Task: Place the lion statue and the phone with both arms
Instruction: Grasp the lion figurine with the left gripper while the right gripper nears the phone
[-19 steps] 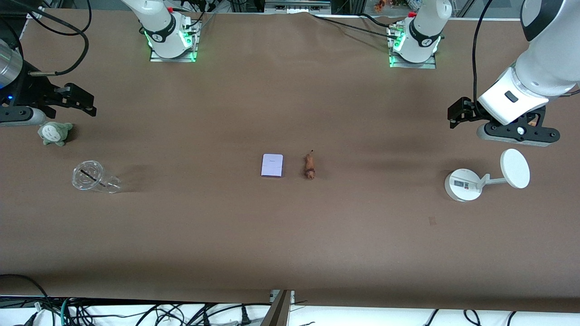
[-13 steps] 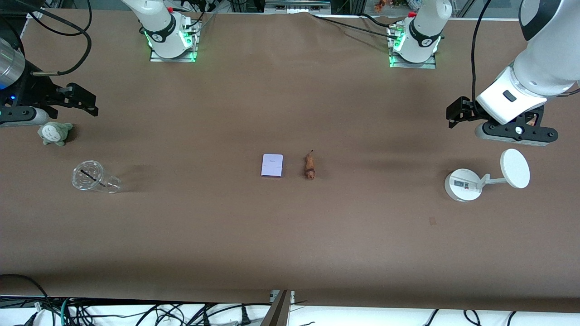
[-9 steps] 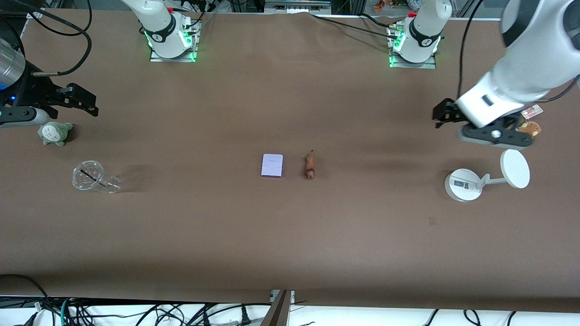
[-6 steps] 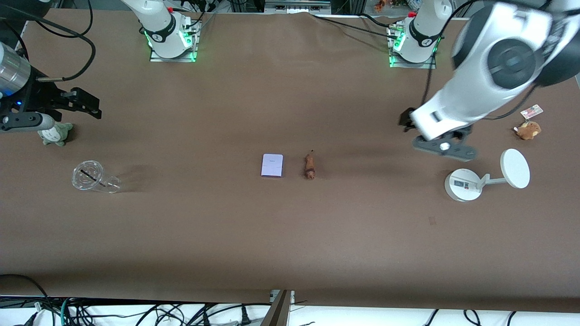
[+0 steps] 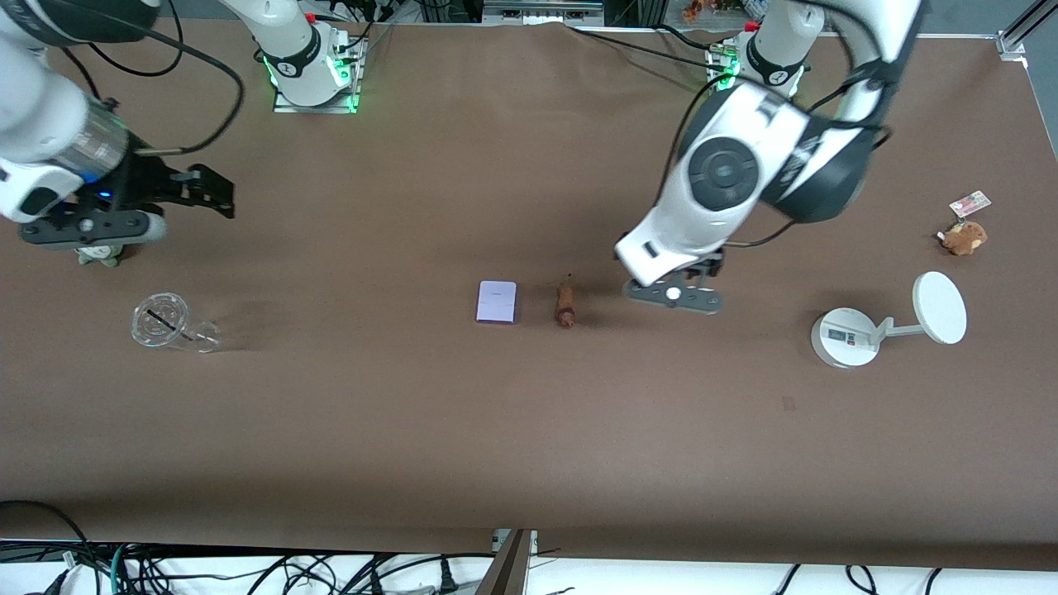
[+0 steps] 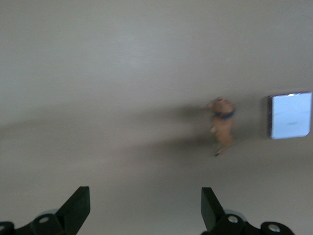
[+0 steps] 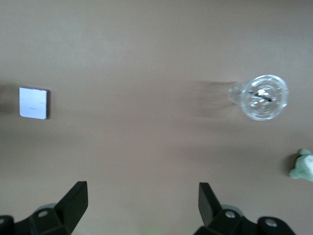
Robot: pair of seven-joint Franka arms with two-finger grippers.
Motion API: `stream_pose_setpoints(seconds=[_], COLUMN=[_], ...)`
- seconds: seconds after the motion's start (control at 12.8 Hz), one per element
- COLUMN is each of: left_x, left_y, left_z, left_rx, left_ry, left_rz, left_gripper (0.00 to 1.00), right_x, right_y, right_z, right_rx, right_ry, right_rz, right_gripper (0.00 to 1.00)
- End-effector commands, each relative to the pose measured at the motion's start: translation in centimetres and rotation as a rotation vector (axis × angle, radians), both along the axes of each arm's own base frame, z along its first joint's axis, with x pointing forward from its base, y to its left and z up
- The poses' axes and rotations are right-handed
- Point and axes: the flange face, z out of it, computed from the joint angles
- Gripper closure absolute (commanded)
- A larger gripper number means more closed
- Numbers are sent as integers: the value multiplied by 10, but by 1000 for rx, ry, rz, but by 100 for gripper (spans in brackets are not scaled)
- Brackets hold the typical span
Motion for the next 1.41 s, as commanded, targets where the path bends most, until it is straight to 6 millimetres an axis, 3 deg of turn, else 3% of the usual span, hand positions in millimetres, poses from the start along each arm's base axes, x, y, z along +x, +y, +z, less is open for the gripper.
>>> stream_pose_setpoints(seconds=[0.0,0.16,0.24,0.55,0.63,0.78,0.86,0.94,1.1,1.33], left_x=[-2,-14,-16,-27,-27,-26,-22,-21,-15,12], left_y=[-34,-58,-69,-90,-90,-88,-83,-81,-70,-27], left_z=[-47,-86,-118,-166,-174,-177,-175,-172,-163,-122], left_rx=[-38,-75,-96,-118,-119,-118,-115,-112,-86,-59], left_ry=[-29,-52,-67,-69,-67,-64,-64,-63,-58,-61], left_rz=[29,21,13,-11,-11,-8,-1,-3,1,16], left_gripper=[0,0,0,0,11,65,84,96,100,100], right_x=[5,9,14,18,18,18,18,18,18,16], right_y=[45,78,97,103,103,103,103,103,103,123], right_z=[-24,-44,-60,-69,-69,-69,-68,-69,-72,-82], right_rx=[-11,-11,-11,-12,-12,-12,-11,-12,-12,-4], right_ry=[-3,-13,-24,-28,-28,-30,-31,-30,-23,-16], right_rz=[-68,-103,-115,-118,-118,-118,-118,-118,-117,-96], right_gripper=[0,0,0,0,0,0,0,0,0,0])
